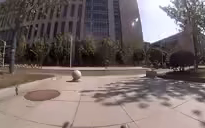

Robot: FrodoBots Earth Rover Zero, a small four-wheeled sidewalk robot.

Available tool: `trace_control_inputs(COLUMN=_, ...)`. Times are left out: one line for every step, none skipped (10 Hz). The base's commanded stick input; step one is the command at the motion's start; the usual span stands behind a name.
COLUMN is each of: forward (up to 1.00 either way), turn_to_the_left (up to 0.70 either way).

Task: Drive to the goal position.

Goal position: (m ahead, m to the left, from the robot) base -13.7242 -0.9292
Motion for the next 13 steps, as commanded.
trace_control_inputs(forward=0.61, turn_to_the_left=-0.19)
trace_control_inputs(forward=0.61, turn_to_the_left=-0.27)
trace_control_inputs(forward=0.65, turn_to_the_left=-0.31)
trace_control_inputs(forward=0.68, turn_to_the_left=-0.33)
trace_control_inputs(forward=0.69, turn_to_the_left=-0.33)
trace_control_inputs(forward=0.66, turn_to_the_left=-0.32)
trace_control_inputs(forward=0.6, turn_to_the_left=-0.49)
trace_control_inputs(forward=0.57, turn_to_the_left=-0.55)
trace_control_inputs(forward=0.56, turn_to_the_left=-0.53)
trace_control_inputs(forward=0.56, turn_to_the_left=-0.54)
trace_control_inputs(forward=0.56, turn_to_the_left=-0.53)
trace_control_inputs(forward=0.56, turn_to_the_left=-0.54)
trace_control_inputs(forward=0.54, turn_to_the_left=-0.26)
